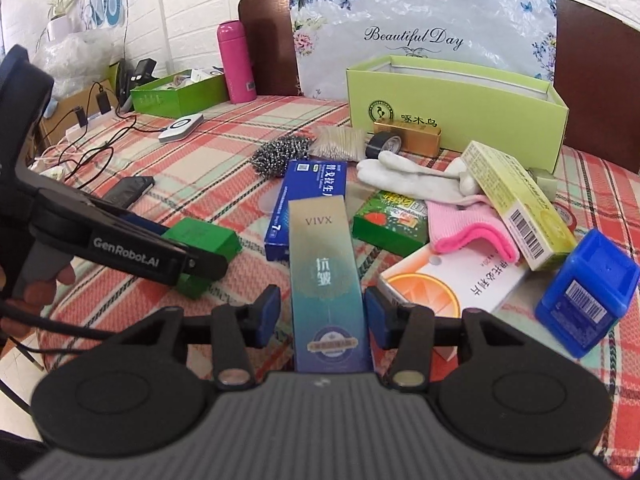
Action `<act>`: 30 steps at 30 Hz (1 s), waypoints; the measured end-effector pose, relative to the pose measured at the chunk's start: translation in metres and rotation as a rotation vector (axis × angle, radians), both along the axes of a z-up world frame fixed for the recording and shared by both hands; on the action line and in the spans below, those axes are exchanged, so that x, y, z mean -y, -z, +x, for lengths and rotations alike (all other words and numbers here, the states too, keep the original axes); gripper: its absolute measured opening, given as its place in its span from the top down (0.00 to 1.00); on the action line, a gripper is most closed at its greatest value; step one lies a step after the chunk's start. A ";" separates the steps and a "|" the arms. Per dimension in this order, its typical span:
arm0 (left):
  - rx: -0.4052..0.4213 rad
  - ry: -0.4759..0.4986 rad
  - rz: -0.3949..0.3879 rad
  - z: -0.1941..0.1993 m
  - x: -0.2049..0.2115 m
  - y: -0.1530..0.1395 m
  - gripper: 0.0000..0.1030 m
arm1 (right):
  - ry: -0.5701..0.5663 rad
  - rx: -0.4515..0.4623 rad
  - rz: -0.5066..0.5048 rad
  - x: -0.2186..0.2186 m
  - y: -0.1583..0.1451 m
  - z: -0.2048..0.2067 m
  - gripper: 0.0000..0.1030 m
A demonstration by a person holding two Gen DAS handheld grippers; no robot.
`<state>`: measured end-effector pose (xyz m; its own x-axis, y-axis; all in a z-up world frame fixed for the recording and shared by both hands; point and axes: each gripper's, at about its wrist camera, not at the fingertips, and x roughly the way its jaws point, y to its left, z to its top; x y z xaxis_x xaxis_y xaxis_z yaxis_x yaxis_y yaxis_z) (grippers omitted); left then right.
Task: Organize objects
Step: 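Grasp the green box with the left tool while the right tool grasps the VIVX box, then lift both boxes into the lime-green box and open both tools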
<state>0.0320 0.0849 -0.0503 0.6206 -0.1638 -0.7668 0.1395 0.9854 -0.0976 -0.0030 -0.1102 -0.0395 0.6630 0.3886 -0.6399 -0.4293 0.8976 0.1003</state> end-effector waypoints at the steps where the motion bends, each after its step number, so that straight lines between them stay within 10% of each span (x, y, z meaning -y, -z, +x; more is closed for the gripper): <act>1: 0.002 0.007 0.004 0.000 0.001 0.000 0.28 | 0.006 -0.007 0.008 0.001 0.001 0.003 0.61; 30: 0.084 0.056 -0.022 0.009 0.006 -0.042 0.36 | 0.089 -0.009 0.115 0.024 -0.020 0.011 0.63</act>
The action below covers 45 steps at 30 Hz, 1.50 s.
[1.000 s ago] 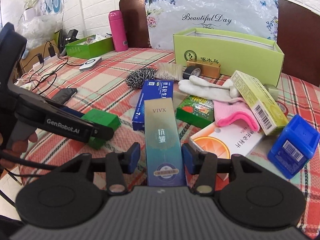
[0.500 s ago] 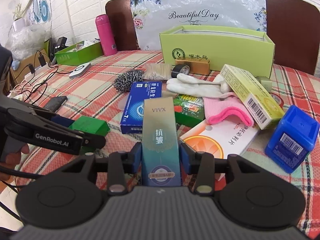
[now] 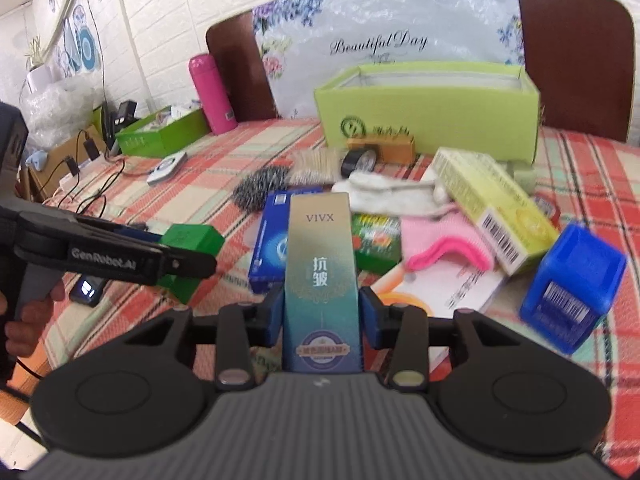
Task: Organize objects
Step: 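Lift both boxes into the lime-green box and open both tools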
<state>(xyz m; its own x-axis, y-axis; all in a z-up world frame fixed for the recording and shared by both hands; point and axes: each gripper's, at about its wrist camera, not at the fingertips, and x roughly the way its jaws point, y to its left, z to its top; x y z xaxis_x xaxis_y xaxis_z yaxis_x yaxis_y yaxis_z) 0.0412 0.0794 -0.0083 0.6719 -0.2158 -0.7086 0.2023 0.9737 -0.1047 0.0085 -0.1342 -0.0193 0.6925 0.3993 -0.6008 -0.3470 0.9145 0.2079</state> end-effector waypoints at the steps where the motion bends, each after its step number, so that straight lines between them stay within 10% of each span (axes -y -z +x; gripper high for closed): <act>1: 0.023 0.009 -0.008 0.002 0.001 -0.009 0.36 | 0.010 0.013 0.004 0.003 -0.004 0.001 0.63; 16: 0.241 0.129 -0.209 0.120 0.064 -0.108 0.36 | 0.180 0.221 0.021 0.059 -0.085 0.115 0.63; 33: 0.169 0.088 -0.331 0.269 0.105 -0.055 0.28 | 0.250 0.222 -0.128 0.082 -0.040 0.265 0.63; 45: 0.181 0.014 -0.277 0.254 0.086 -0.056 0.16 | 0.260 0.307 -0.204 0.086 -0.051 0.238 0.00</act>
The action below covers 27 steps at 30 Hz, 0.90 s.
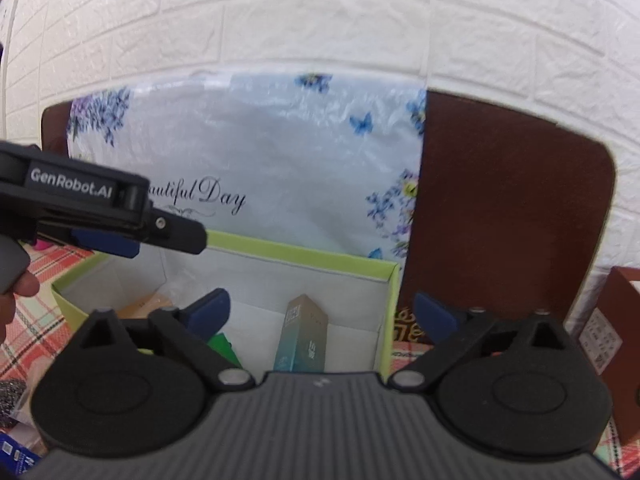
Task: Organize objects
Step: 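Lift both boxes into the lime-green box and open both tools, then reach the left tool to the blue medicine box while the right tool reaches the white-orange box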
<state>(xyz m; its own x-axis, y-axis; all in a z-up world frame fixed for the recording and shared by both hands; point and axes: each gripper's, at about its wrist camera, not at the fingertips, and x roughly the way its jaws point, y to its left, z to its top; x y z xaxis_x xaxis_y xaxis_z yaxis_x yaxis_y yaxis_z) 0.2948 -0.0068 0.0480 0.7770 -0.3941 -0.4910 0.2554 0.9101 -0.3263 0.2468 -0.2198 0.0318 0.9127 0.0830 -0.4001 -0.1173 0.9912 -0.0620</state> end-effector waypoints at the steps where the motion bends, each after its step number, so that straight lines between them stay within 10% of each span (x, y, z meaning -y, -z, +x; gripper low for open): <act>1: 0.014 -0.001 0.008 -0.008 -0.001 -0.005 0.16 | 0.003 0.016 0.004 0.001 -0.006 -0.008 0.00; 13: 0.105 -0.049 0.170 -0.134 0.014 -0.038 0.10 | 0.028 0.024 0.053 -0.001 -0.033 -0.119 0.00; 27: 0.014 -0.134 0.268 -0.218 -0.002 0.011 0.08 | 0.053 -0.078 0.105 -0.018 0.010 -0.214 0.00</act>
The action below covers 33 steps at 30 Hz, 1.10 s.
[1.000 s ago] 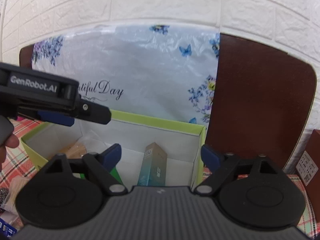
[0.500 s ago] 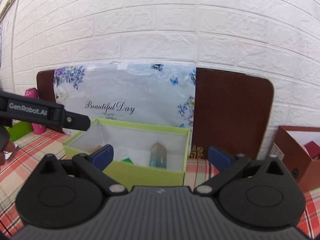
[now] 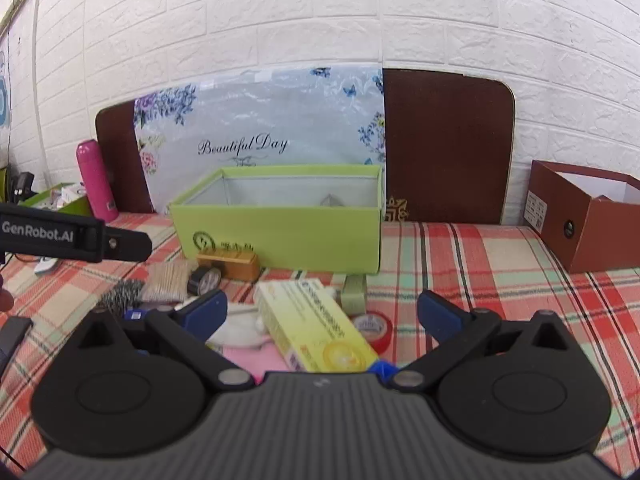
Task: Organize objects
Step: 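Reach the left tool to the blue medicine box while the right tool reaches the white-orange box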
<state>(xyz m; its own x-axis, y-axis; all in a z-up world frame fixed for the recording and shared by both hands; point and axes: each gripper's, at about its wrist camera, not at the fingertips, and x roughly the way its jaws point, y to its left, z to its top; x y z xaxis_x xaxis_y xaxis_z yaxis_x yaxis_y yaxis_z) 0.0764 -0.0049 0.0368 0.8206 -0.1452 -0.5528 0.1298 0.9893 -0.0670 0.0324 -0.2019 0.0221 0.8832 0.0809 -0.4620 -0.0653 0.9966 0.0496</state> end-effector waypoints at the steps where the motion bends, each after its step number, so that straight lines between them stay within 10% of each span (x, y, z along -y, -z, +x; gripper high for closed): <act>1: -0.014 -0.007 0.007 -0.002 -0.002 0.004 0.08 | 0.000 -0.008 -0.006 -0.002 0.003 -0.004 0.00; 29: -0.222 -0.104 -0.030 -0.010 -0.051 0.059 0.08 | -0.016 -0.232 0.011 -0.060 0.070 0.000 0.00; 33: -0.223 -0.078 -0.004 -0.003 -0.035 0.069 0.08 | -0.004 -0.240 -0.009 -0.061 0.078 0.004 0.15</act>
<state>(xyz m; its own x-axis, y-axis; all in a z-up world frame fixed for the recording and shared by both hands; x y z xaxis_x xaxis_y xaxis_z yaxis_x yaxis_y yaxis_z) 0.0732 0.0301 -0.0327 0.6868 -0.0882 -0.7215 0.0342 0.9954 -0.0891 0.0360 -0.1410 -0.0558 0.7475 0.0795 -0.6594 -0.0570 0.9968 0.0555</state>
